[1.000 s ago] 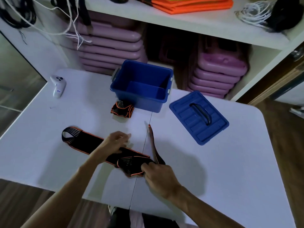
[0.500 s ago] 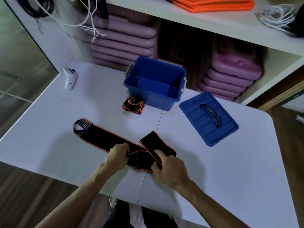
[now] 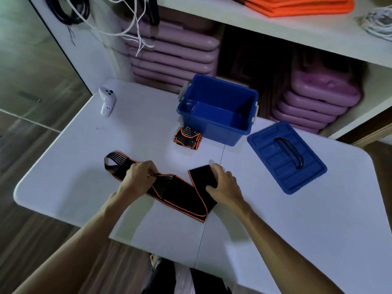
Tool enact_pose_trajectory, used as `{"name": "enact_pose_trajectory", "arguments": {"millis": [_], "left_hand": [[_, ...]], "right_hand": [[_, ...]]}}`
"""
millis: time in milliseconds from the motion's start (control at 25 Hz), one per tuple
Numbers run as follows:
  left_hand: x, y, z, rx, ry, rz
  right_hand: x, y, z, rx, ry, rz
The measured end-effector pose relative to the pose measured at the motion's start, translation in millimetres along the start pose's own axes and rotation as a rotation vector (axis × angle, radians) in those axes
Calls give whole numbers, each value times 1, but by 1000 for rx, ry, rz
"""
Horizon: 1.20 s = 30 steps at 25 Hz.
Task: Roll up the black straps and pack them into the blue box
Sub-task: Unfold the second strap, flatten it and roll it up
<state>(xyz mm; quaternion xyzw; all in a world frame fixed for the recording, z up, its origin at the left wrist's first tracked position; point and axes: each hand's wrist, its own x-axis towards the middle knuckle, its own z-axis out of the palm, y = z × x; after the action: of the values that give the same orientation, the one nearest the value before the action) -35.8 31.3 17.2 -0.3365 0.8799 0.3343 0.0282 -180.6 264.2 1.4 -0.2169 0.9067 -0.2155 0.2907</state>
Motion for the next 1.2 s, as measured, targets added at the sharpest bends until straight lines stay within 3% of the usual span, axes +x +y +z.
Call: {"name": "enact_pose_trajectory", "arguments": {"millis": [200,440,520,640,760,840,1000,1200], "left_hand": [[5,-18,4,-99,-112,-41],[35,-59,-53,-21,105,-137],[47,-80,-71,40,158,-187],[58,-104,-77,186,113,-193],[65,-108,-79,138,80,-184],[69,-106,-80,103,84,-167],[73,-108,-81,63,121,-154],[80,-109,-82,19,193,-228]], "right_hand": [[16,-16,4,387,-40,200],[3,-20,-24,701,-32,8],[-3,-20,-15,655,-113,-13],[-14,-21,-2,492,-156,63],[-19,-29,-5,503,-177,161],[-21,-33,-9,479,-181,118],[-26,-48,3,136,-352,-3],[-37,-75,16,223,-261,-15]]}}
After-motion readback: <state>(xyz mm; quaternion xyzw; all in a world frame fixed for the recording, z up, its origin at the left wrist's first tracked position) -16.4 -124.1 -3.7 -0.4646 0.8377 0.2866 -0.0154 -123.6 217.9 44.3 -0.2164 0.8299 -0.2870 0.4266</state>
